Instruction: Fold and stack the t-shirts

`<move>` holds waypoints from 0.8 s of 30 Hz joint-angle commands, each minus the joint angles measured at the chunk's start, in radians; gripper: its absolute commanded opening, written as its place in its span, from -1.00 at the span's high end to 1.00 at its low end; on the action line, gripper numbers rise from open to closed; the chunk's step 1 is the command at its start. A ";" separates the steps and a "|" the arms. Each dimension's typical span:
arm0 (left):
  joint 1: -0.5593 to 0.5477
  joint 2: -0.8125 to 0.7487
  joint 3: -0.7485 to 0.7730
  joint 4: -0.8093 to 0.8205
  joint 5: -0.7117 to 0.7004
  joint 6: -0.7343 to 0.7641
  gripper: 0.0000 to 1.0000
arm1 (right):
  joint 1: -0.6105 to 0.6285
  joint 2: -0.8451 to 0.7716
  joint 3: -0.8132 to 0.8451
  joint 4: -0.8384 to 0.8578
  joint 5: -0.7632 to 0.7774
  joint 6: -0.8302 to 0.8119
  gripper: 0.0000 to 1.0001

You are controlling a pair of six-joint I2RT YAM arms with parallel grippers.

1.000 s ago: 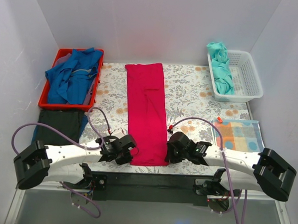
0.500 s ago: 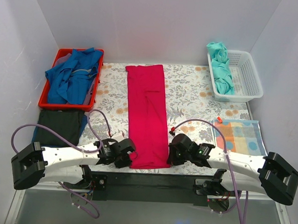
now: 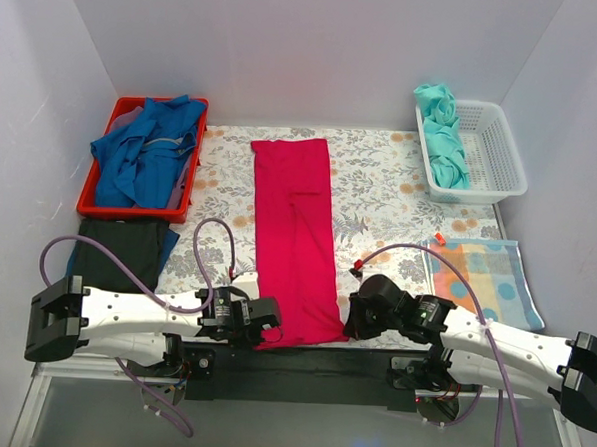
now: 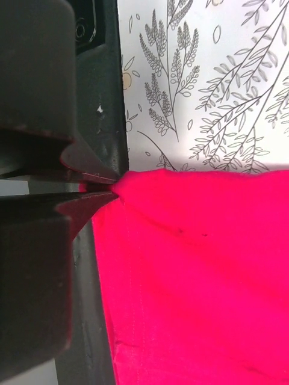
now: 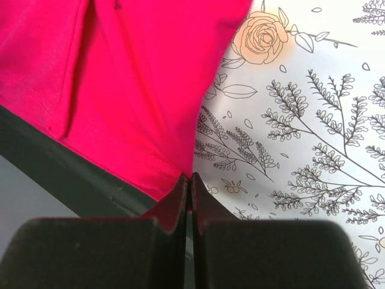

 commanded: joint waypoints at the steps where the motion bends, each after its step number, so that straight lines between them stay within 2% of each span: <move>1: -0.005 -0.001 0.036 -0.160 -0.081 -0.440 1.00 | 0.000 -0.016 -0.001 -0.135 0.047 -0.013 0.97; 10: -0.005 0.017 0.163 -0.260 -0.184 -0.474 1.00 | 0.000 0.016 0.148 -0.161 0.124 -0.041 0.97; 18: 0.000 0.118 0.387 -0.482 -0.331 -0.544 1.00 | -0.022 0.122 0.398 -0.216 0.286 -0.108 0.97; 22: 0.094 0.175 0.502 -0.545 -0.428 -0.517 1.00 | -0.080 0.195 0.493 -0.212 0.300 -0.164 0.97; 23: 0.124 0.187 0.516 -0.522 -0.436 -0.441 1.00 | -0.091 0.209 0.520 -0.207 0.303 -0.191 0.97; 24: 0.203 0.195 0.533 -0.493 -0.437 -0.391 1.00 | -0.120 0.237 0.534 -0.196 0.309 -0.207 0.97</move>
